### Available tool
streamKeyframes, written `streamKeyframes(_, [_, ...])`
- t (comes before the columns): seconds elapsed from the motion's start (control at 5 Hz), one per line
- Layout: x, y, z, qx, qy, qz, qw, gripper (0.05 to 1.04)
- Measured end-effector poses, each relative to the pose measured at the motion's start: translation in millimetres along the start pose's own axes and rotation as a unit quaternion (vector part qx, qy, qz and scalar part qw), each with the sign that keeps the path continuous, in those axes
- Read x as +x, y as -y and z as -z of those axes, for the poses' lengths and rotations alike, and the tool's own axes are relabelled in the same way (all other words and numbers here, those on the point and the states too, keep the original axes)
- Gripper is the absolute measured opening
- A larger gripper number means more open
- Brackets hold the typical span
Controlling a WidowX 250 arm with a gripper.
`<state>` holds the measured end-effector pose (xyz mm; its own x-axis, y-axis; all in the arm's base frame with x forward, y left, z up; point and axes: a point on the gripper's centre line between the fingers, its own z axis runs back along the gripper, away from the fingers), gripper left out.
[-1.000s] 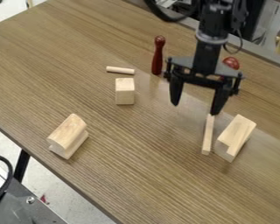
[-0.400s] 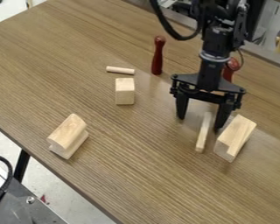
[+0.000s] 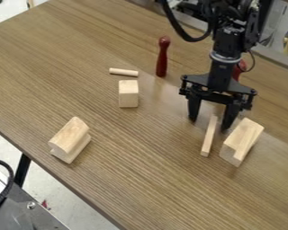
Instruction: Put the stick on top of rectangle block
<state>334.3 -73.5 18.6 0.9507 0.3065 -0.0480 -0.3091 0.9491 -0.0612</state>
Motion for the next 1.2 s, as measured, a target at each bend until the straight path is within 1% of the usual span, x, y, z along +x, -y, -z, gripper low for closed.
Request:
streamKeyframes(0.2, [2, 0, 1, 0.002, -0.001, -0.001, 1.0, 0.377])
streamKeyframes(0.4, [3, -1, 0, 0.01, -0.005, -0.001, 0.9999, 0.167])
streamKeyframes(0.6, [0, -2, 0, 0.014, -0.011, 0.0, 0.9998, 0.118])
streamKeyframes(1.2, [-18, 11, -1, 0.026, -0.045, 0.048, 0.9975, 0.118])
